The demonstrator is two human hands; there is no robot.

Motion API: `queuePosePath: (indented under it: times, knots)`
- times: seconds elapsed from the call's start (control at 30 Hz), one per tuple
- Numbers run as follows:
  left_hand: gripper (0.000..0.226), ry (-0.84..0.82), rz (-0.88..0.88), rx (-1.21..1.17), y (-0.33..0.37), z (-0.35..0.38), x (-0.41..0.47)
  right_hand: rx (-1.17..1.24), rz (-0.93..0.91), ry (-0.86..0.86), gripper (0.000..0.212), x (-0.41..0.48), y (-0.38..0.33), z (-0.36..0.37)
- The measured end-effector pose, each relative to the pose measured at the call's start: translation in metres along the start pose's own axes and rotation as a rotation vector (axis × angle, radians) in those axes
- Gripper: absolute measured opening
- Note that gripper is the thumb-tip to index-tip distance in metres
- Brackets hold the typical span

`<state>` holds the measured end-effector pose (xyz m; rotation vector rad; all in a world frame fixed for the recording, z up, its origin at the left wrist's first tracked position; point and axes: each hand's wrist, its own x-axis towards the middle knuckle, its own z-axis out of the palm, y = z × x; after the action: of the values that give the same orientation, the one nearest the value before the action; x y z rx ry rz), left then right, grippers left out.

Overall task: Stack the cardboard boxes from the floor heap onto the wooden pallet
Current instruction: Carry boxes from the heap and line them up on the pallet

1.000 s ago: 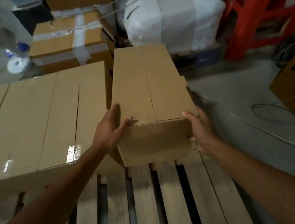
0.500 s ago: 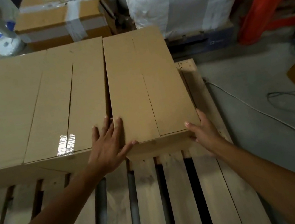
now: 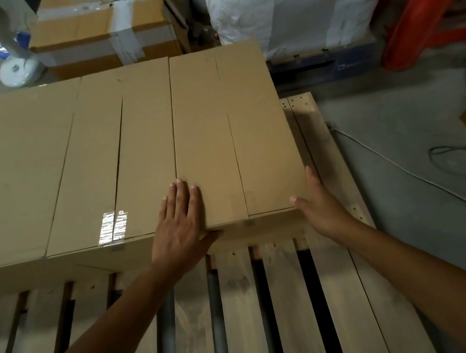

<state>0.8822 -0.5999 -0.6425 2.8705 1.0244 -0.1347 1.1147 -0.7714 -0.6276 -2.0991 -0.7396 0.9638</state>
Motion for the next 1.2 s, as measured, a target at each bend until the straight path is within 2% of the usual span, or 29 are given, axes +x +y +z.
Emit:
queuePosePath:
  times: [0.1,0.2,0.27,0.33,0.53,0.83,1.0,1.13,1.2]
  knots:
    - [0.110,0.009,0.006,0.014,0.001,0.001,-0.002,-0.362,-0.109,0.007,0.084,-0.004,-0.019,0.005]
    - [0.106,0.008,0.005,0.041,0.000,0.001,-0.002,-0.744,-0.186,-0.046,0.107,-0.006,-0.024,0.017]
    - [0.106,0.005,0.003,0.055,-0.001,0.001,-0.001,-0.900,-0.240,-0.030,0.114,-0.006,-0.019,0.021]
    - [0.104,0.014,0.005,0.053,-0.001,0.002,-0.001,-0.979,-0.289,0.004,0.110,-0.005,-0.015,0.022]
    - [0.099,0.088,0.005,0.031,-0.001,0.009,0.000,-0.977,-0.293,0.051,0.098,0.002,-0.016,0.026]
    - [0.097,0.098,0.022,0.069,-0.002,0.012,-0.001,-0.999,-0.290,0.052,0.095,0.002,-0.014,0.025]
    - [0.104,-0.012,0.002,0.052,0.000,0.001,-0.001,-0.983,-0.235,-0.044,0.091,-0.003,-0.026,0.018]
    - [0.116,-0.167,0.030,0.059,-0.004,-0.019,0.001,-0.901,-0.195,-0.218,0.084,-0.008,-0.050,-0.004]
    - [0.114,-0.206,0.022,0.025,-0.004,-0.037,0.000,-0.830,-0.196,-0.239,0.085,-0.018,-0.065,-0.013]
